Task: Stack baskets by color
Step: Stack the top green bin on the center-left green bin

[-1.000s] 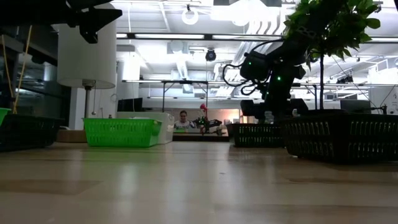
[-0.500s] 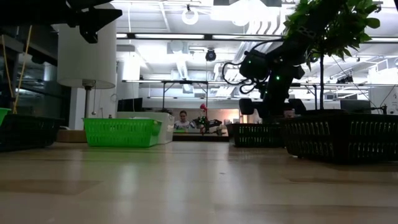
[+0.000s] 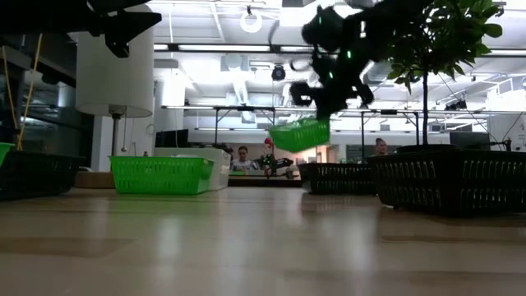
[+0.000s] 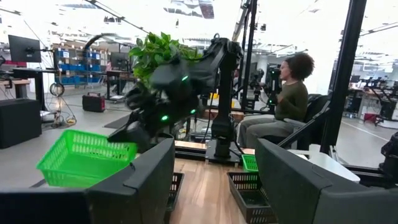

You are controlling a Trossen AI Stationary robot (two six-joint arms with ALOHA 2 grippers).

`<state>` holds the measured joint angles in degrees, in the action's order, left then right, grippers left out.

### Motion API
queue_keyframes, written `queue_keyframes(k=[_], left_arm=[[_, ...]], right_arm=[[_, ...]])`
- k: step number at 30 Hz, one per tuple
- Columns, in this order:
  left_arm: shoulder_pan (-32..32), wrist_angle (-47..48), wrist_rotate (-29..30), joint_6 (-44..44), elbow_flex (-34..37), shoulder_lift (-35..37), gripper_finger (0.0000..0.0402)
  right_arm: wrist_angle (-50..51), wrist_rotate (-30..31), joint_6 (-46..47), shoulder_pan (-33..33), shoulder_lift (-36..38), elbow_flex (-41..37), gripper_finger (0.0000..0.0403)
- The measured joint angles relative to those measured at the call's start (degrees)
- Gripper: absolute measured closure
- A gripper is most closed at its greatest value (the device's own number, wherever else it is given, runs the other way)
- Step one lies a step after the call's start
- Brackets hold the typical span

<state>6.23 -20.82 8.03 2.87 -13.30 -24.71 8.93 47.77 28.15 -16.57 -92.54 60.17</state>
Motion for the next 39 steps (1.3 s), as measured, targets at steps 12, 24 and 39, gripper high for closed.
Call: queue_keyframes(k=[12, 24, 39], left_arm=[[0.0, -0.4, -0.1, 0.0, 0.0, 0.0, 0.0188], [0.0, -2.8, 0.0, -0.1, 0.0, 0.0, 0.0188], [0.0, -2.5, 0.0, 1.3, 0.0, 0.0, 0.0188]], right_arm=[[-11.4, -28.8, -31.0, 12.1, -1.2, 1.7, 0.0402], [-20.0, -36.3, -48.8, 11.7, -9.9, 10.8, 0.0402], [-8.2, -38.9, -53.7, 9.3, -27.4, 33.9, 0.0403]])
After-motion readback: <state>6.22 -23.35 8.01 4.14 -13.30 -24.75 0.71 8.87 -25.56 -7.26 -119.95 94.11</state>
